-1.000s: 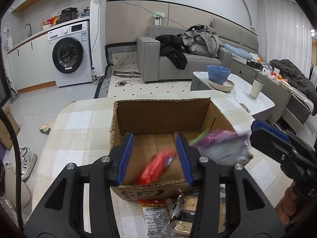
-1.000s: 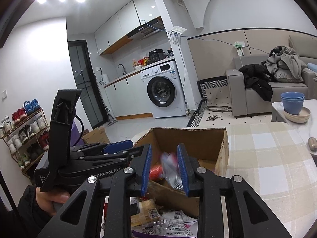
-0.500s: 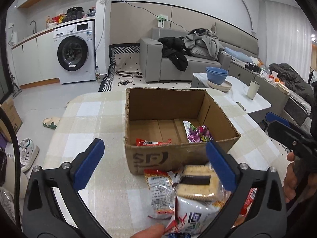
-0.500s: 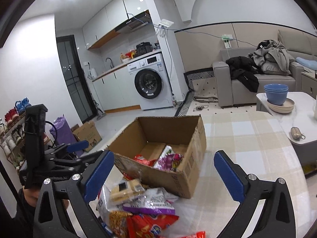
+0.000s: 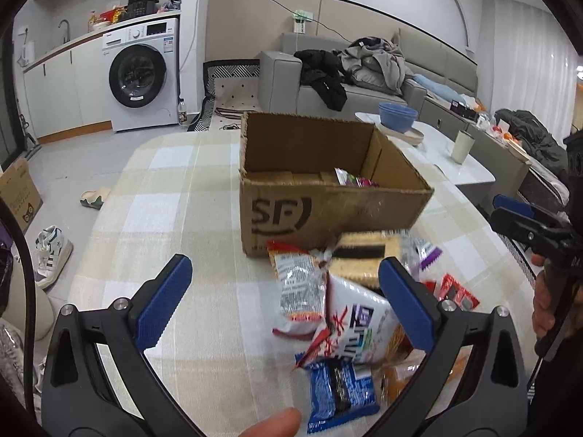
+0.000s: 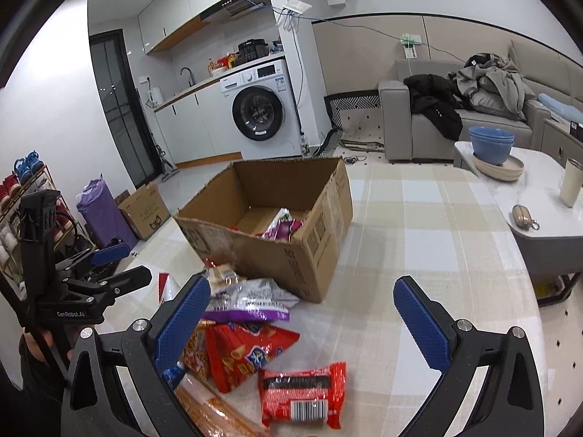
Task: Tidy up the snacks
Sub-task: 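Move both grippers back toward the remaining snack pile, then grasp the red wrapped bread with the right gripper while the left grasps the white noodle bag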
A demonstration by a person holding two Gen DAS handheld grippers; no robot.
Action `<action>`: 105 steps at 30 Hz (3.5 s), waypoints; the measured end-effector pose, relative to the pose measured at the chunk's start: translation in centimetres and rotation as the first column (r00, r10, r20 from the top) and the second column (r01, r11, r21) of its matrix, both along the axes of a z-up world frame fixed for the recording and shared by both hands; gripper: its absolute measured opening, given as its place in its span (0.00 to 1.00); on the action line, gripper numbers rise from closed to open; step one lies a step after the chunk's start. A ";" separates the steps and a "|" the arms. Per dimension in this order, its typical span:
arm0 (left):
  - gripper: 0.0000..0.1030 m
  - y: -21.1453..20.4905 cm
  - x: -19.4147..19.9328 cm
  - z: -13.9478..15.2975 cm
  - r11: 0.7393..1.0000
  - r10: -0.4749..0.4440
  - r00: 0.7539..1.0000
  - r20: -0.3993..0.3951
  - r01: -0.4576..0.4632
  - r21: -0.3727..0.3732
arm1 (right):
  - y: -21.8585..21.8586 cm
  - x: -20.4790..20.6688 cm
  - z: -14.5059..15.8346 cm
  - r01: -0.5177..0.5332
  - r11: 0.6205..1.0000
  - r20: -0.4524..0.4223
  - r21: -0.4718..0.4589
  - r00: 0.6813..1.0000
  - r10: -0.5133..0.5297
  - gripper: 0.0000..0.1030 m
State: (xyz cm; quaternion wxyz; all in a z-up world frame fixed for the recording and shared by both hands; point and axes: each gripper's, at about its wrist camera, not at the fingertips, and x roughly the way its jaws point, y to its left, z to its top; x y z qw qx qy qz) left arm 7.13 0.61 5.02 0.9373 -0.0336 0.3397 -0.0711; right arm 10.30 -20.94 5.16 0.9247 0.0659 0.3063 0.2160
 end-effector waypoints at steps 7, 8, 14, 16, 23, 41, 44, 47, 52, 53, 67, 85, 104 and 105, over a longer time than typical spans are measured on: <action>0.99 -0.9 -2.6 0.2 0.999 -0.018 1.000 0.007 0.018 0.036 | -0.5 -1.0 -0.8 -0.001 1.000 -0.040 -0.015 0.999 0.000 1.00; 0.99 -1.1 -2.9 0.1 0.999 -0.024 1.000 0.004 0.024 0.042 | -0.5 -1.2 -1.0 -0.005 1.000 -0.047 -0.019 0.999 0.004 1.00; 0.99 -1.6 -3.8 0.1 0.997 -0.044 0.999 -0.006 0.044 0.066 | -0.2 -1.4 -2.4 -0.021 0.996 -0.104 -0.086 0.995 0.012 1.00; 0.99 -1.7 -4.0 0.2 0.997 -0.044 0.999 -0.009 0.045 0.066 | 0.0 -1.5 -2.7 -0.034 0.994 -0.114 -0.100 0.993 0.023 1.00; 0.99 -2.0 -4.0 0.0 0.995 -0.053 0.998 -0.023 0.055 0.078 | 1.0 -1.6 -3.5 -0.074 0.983 -0.143 -0.166 0.988 0.051 1.00; 0.99 -2.7 -2.6 -2.7 0.992 -0.044 0.993 -0.106 0.056 0.117 | 3.3 -1.2 -6.1 -0.167 0.956 -0.230 -0.242 0.967 0.110 1.00; 0.99 -3.1 -2.4 -3.0 0.990 -0.055 0.992 -0.109 0.068 0.120 | 3.6 -1.0 -6.8 -0.179 0.951 -0.252 -0.251 0.961 0.114 1.00; 0.99 -3.7 -2.5 -3.5 0.988 -0.061 0.992 -0.114 0.076 0.132 | 4.0 -0.9 -7.4 -0.186 0.947 -0.268 -0.261 0.957 0.114 1.00; 0.99 -4.2 -2.3 -4.2 0.986 -0.070 0.988 -0.140 0.089 0.140 | 4.1 -0.6 -8.3 -0.188 0.943 -0.290 -0.275 0.951 0.105 1.00; 0.99 -4.3 -2.3 -4.2 0.986 -0.071 0.987 -0.142 0.091 0.140 | 4.1 -0.5 -8.5 -0.187 0.942 -0.292 -0.280 0.951 0.102 1.00; 0.99 -6.8 -1.1 -5.4 0.975 -0.122 0.977 -0.176 0.151 0.163 | 1.6 0.7 -9.3 -0.126 0.943 -0.309 -0.306 0.951 0.027 1.00; 0.99 -6.4 2.1 -7.6 0.984 -0.114 0.964 -0.242 0.143 0.104 | 2.4 0.0 -10.7 -0.193 0.926 -0.338 -0.325 0.938 0.077 0.99; 0.89 -6.0 4.7 -10.4 0.982 -0.168 0.946 -0.276 0.184 0.033 | 1.7 -0.5 -10.5 -0.191 0.937 -0.311 -0.293 0.946 0.096 0.87; 0.88 -6.3 4.6 -10.3 0.981 -0.171 0.947 -0.271 0.189 0.043 | 1.6 -0.5 -10.4 -0.192 0.938 -0.309 -0.290 0.946 0.097 0.83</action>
